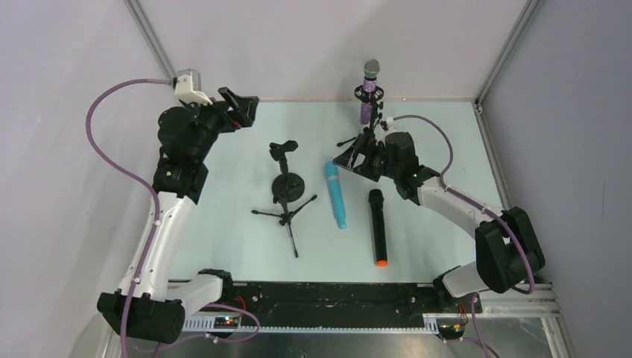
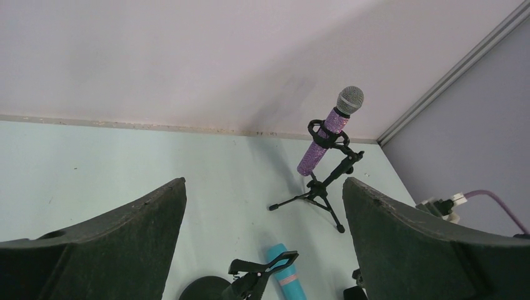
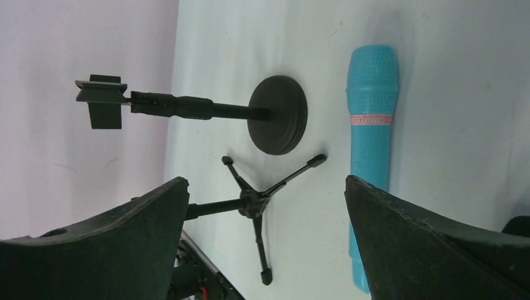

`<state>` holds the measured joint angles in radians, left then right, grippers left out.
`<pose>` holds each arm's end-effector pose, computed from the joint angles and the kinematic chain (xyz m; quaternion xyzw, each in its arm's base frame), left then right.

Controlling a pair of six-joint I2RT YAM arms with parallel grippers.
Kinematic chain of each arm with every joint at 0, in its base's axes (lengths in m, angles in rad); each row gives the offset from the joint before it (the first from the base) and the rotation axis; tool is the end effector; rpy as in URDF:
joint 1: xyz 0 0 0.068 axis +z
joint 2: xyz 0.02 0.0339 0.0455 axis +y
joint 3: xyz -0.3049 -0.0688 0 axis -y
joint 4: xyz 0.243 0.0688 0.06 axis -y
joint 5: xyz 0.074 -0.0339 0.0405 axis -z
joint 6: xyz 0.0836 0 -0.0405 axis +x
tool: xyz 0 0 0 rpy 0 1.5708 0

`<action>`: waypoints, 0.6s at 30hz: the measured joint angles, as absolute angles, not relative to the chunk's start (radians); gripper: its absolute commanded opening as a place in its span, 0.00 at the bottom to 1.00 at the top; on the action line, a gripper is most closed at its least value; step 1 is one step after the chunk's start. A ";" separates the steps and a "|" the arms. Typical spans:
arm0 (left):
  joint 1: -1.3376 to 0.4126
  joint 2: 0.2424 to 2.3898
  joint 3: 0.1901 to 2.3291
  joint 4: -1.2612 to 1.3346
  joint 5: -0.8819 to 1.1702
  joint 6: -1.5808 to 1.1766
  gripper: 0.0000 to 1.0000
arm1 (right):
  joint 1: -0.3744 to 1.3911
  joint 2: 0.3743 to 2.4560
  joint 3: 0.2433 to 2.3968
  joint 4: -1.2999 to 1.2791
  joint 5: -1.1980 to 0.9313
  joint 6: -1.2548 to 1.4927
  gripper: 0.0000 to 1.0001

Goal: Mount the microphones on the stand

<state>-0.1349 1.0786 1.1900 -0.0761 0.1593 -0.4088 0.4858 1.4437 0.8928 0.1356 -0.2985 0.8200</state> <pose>0.2630 -0.0491 0.4744 -0.0378 0.6936 -0.2458 0.6760 0.3074 0.1901 0.2778 0.0577 0.8304 0.4270 0.3533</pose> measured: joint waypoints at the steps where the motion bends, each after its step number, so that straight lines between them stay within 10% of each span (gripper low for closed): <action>1: -0.136 1.079 1.190 -0.076 0.159 -0.409 0.98 | 0.488 1.444 0.918 0.105 -0.289 0.790 1.00; 18: -0.144 1.079 1.190 -0.076 0.159 -0.406 0.98 | 0.639 1.646 1.308 -0.373 -0.066 0.376 0.93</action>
